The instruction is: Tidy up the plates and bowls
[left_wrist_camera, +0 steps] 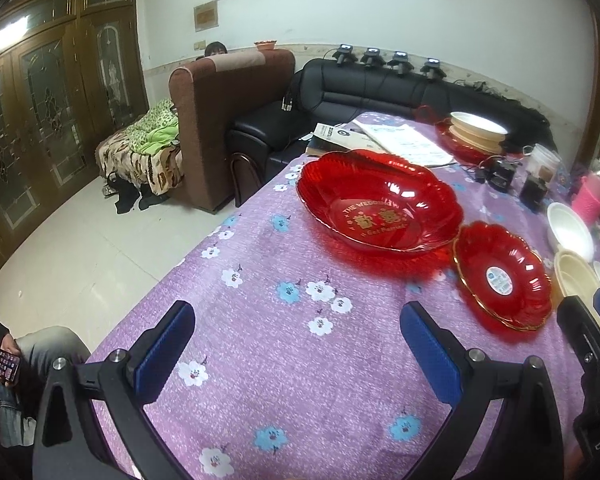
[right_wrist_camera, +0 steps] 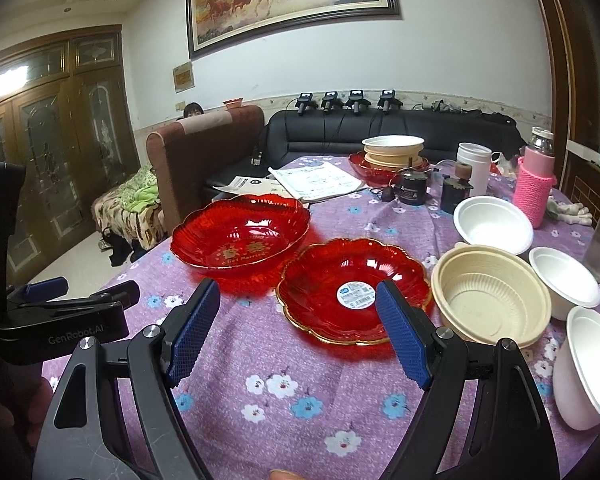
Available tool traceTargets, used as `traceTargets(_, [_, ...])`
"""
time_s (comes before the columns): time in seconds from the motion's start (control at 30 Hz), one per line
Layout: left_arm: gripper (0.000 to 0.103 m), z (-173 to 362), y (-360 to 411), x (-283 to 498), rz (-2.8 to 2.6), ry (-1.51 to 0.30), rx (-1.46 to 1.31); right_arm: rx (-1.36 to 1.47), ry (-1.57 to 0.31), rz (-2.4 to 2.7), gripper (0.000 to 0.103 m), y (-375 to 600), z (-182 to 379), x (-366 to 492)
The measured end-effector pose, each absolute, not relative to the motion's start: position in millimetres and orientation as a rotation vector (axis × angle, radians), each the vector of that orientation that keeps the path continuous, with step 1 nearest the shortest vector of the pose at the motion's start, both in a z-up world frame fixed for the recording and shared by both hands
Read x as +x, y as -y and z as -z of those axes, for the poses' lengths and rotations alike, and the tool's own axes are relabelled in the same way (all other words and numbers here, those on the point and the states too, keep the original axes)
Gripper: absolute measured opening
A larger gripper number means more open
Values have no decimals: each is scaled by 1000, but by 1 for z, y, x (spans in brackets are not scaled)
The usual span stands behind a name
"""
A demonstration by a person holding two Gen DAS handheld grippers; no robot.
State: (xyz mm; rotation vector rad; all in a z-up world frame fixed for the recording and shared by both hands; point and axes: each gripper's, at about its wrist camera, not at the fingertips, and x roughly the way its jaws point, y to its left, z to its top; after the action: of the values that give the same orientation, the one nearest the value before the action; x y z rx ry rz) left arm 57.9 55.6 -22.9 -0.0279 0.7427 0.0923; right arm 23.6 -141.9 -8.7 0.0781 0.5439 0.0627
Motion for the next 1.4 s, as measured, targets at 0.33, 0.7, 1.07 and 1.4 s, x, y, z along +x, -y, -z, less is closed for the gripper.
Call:
traceTargets(0.33, [102,30,-66,75,-101,-757,-27,86,-556,-64,81,137,8,46])
traceTargets(0.7, [102,25,-77,101,-134,-745,10,90,-502,-45,81,138,-15,83])
traceTargets(1.07, [102,30,-81,126,-139,-766,33,85,-535,-11,81,138,-30,154])
traceTargets(1.4, [102,28,-98,179,-178,-824,24,114,-710,-11,81,150,-7,224])
